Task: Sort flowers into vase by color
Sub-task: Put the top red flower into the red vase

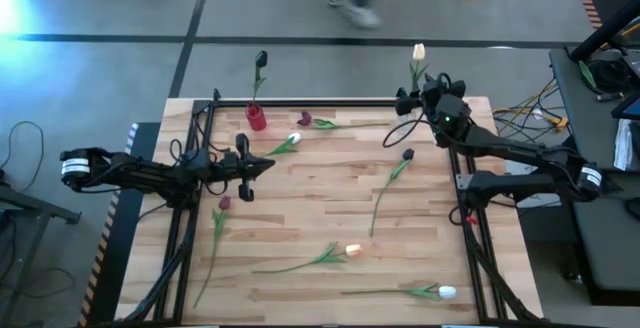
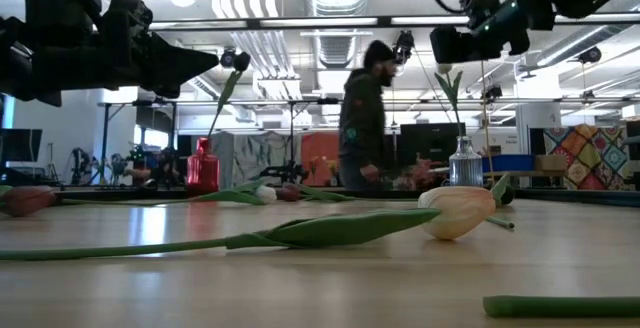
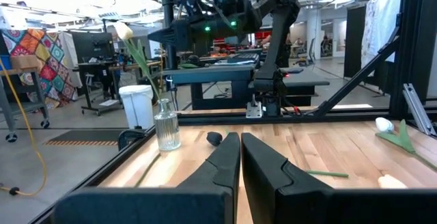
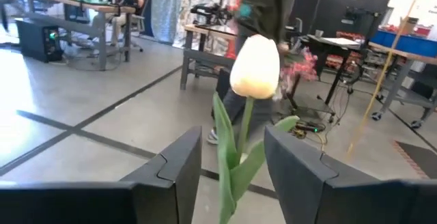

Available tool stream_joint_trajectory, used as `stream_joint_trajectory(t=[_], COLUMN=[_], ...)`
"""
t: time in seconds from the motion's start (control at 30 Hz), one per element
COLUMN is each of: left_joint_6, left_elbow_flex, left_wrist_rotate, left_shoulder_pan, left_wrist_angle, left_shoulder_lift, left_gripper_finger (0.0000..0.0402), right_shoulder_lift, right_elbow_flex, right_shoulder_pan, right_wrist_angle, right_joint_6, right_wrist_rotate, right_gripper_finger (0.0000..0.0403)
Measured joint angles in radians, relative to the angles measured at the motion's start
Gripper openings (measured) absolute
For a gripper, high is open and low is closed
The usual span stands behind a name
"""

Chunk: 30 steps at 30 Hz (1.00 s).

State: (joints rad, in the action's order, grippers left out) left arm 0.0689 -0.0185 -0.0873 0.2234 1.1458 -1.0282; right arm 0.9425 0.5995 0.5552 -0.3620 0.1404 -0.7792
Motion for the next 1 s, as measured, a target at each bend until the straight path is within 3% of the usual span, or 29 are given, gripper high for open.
stream_joint_trajectory(t=[0.2, 0.4, 0.63, 0.77, 1.0], left_joint_6=[0.0, 0.0, 0.0, 0.0, 0.002], left_elbow_flex=[0.0, 0.0, 0.0, -0.001, -0.121], left_wrist_rotate=[-0.001, -0.004, -0.004, -0.007, 0.01], left_shoulder_pan=[0.0, 0.0, 0.0, 0.0, -0.007], left_wrist_angle=[-0.008, -0.021, -0.072, -0.103, -0.406], left_shoulder_lift=[0.0, 0.0, 0.0, 0.0, 0.0], left_gripper_finger=[0.0, 0.0, 0.0, 0.0, 0.0], right_shoulder_lift=[-0.067, -0.146, -0.21, -0.206, -0.172], right_elbow_flex=[0.004, 0.004, -0.014, -0.092, -0.221], right_shoulder_pan=[-0.049, -0.098, -0.161, -0.209, -0.262], right_wrist_angle=[0.078, 0.297, 0.608, 0.598, 0.414], right_joint_6=[0.009, -0.039, -0.209, -0.235, -0.236], right_wrist_rotate=[-0.001, 0.005, 0.163, 0.257, 0.301], right_gripper_finger=[0.013, 0.0112, 0.0057, 0.0015, 0.0009])
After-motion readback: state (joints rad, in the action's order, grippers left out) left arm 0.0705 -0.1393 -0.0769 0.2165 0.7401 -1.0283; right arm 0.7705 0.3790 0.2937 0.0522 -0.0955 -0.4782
